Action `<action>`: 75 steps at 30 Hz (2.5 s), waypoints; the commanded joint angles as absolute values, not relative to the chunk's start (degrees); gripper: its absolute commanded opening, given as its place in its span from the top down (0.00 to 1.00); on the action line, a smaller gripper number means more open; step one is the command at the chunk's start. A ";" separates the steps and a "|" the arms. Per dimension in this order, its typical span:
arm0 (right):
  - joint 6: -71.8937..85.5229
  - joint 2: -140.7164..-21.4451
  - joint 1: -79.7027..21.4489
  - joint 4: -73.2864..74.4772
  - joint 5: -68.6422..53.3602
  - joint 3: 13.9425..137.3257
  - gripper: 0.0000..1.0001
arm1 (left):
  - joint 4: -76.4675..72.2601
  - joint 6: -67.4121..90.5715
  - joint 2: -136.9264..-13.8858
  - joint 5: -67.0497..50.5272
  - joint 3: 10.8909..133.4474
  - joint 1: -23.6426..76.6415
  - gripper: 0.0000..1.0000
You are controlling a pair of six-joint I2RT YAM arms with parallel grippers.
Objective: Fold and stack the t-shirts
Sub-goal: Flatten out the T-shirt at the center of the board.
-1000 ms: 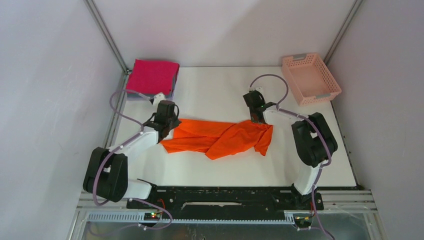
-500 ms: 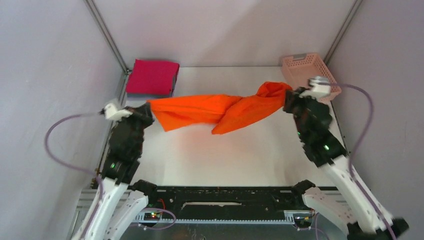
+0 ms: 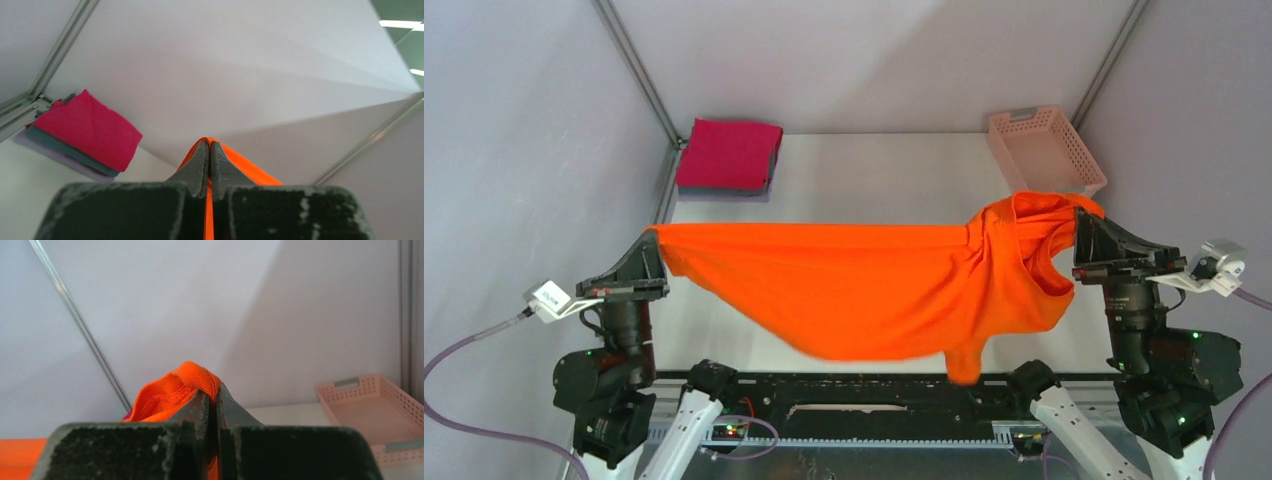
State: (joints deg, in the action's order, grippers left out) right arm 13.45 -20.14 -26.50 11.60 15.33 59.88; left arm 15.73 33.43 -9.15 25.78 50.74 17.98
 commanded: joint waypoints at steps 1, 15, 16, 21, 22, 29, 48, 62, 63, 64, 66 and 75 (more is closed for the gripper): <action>11.90 -23.26 -26.32 16.89 23.38 59.76 1.00 | 17.01 31.71 -14.62 32.26 49.32 17.58 1.00; 21.57 -62.63 -15.65 -1.98 29.87 38.96 0.59 | 4.56 37.93 -72.93 34.53 45.67 14.03 0.52; 22.25 -66.50 -14.68 -2.43 29.76 39.82 0.41 | 6.91 38.33 -77.10 34.49 48.79 13.74 0.33; 25.21 -76.39 -13.90 4.06 32.54 47.64 0.00 | 11.68 37.72 -84.28 33.66 56.58 13.62 0.00; 25.91 -75.86 -13.95 4.35 31.64 47.67 0.00 | 11.55 37.44 -83.63 32.16 56.33 13.69 0.00; 32.57 -66.61 -16.05 8.10 15.25 40.84 0.00 | 7.40 37.94 -75.43 15.76 45.38 17.68 0.00; 39.49 -81.63 -16.04 3.50 3.67 34.64 0.00 | -3.25 41.26 -91.38 4.91 40.61 20.04 0.00; 34.45 -97.56 -9.34 3.46 -1.82 57.40 0.00 | 2.60 37.58 -104.01 2.02 60.38 13.73 0.00; 34.22 -95.65 -9.34 3.82 -1.38 57.40 0.00 | 2.91 37.21 -102.29 2.14 60.61 13.71 0.00; 34.01 -93.34 -9.42 4.61 -0.56 57.24 0.01 | 2.98 36.98 -99.94 2.78 60.12 13.83 0.00; 33.41 -87.51 -9.88 5.67 2.72 55.06 0.00 | 2.51 36.84 -93.92 5.99 57.30 14.45 0.00; 41.87 -48.72 -10.57 11.10 16.60 30.35 0.00 | 14.97 44.95 -60.78 24.89 32.70 18.81 0.00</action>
